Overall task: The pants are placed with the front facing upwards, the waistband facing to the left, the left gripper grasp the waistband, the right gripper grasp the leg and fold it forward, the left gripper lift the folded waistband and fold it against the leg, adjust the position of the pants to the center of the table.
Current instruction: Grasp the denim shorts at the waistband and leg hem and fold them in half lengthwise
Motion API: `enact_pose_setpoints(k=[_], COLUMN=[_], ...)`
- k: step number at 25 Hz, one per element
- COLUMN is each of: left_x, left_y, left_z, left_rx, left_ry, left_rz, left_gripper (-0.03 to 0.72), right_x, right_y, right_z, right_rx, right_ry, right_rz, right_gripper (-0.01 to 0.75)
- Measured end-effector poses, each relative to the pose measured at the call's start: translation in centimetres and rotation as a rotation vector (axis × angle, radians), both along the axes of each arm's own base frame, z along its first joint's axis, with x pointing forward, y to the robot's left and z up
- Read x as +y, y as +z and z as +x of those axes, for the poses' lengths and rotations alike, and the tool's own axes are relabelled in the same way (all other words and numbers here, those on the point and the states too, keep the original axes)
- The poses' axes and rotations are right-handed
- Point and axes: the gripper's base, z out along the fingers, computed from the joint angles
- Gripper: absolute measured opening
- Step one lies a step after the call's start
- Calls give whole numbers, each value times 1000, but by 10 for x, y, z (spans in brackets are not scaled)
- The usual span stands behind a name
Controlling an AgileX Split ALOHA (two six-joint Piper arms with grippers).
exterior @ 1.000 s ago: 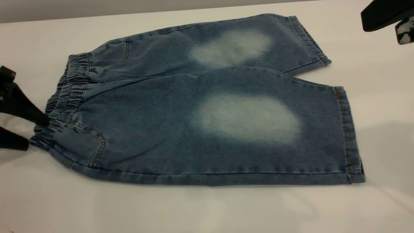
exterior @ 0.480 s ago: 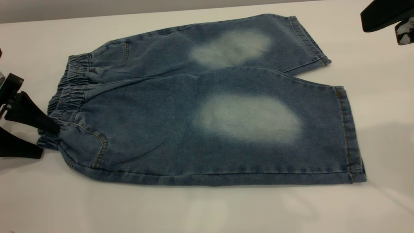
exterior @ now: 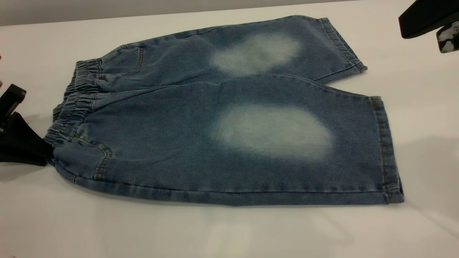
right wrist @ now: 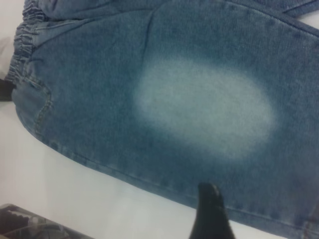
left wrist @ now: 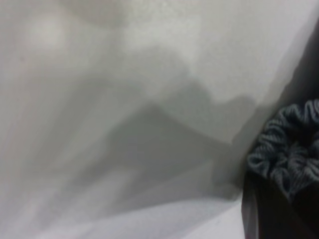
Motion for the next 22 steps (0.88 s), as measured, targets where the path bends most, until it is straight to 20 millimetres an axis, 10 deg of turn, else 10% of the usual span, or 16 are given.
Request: enact_pose_setpoints(k=[13,22], left_x=[8,-26], left_y=[49,85], left_z=[12,16], left_rx=[-149,-204], left_ry=[27,-94], left_rz=[100,85], left_gripper=[108,104], right_x=[0,5], right_y=[0,-6], right_z=[0,-10], right_rx=[-1,114], right_ry=[2,54], right_rz=[-1,52], right_gripper=[405,405])
